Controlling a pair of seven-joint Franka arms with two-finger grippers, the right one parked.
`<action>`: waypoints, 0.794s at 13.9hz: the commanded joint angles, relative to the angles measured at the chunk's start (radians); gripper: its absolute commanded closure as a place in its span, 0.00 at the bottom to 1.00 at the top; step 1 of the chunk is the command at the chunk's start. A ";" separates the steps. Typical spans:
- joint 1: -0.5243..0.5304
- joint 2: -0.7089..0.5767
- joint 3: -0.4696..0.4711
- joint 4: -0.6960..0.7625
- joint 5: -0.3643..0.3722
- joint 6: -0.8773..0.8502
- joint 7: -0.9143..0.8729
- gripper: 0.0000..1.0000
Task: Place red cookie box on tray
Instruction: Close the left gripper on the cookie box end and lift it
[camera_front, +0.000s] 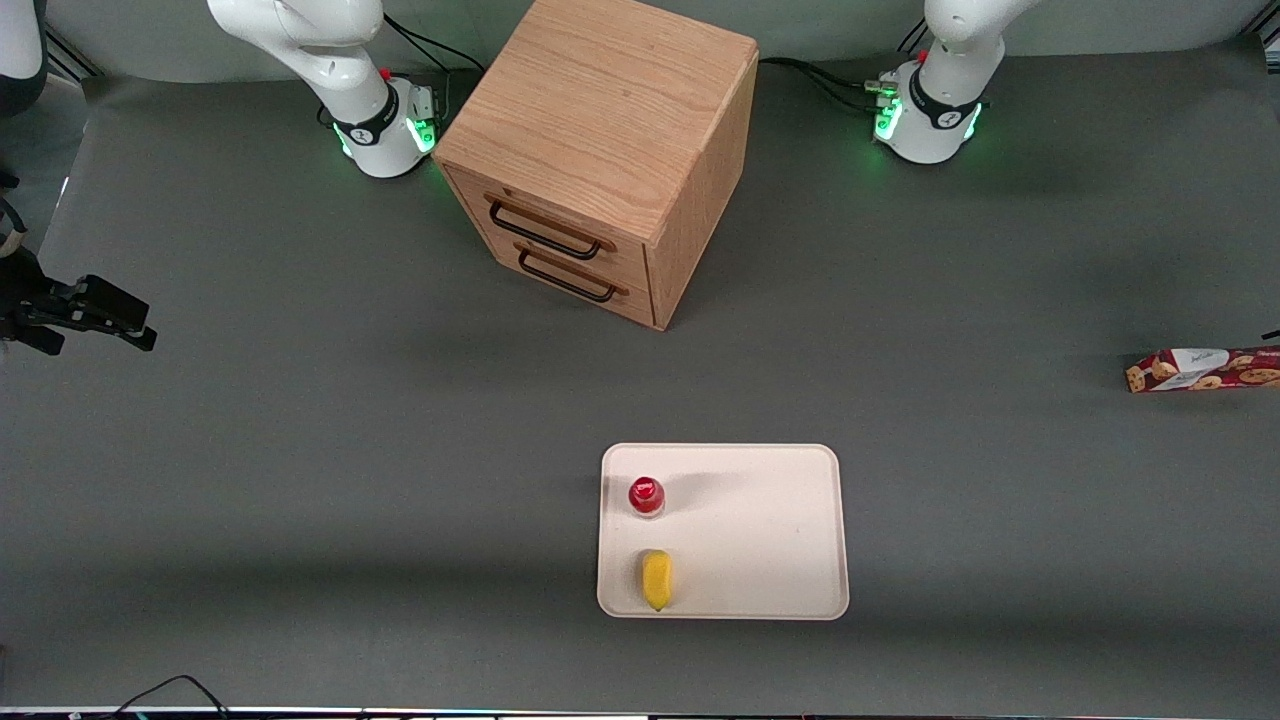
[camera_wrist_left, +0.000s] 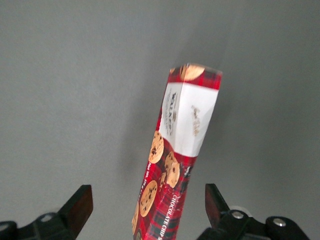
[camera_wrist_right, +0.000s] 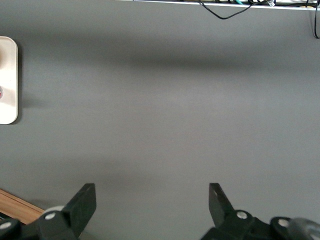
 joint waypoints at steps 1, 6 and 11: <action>0.002 -0.012 -0.008 -0.075 -0.006 0.080 0.026 0.00; 0.005 -0.012 -0.007 -0.166 0.008 0.181 0.047 0.00; 0.006 -0.004 -0.005 -0.188 0.009 0.224 0.058 0.00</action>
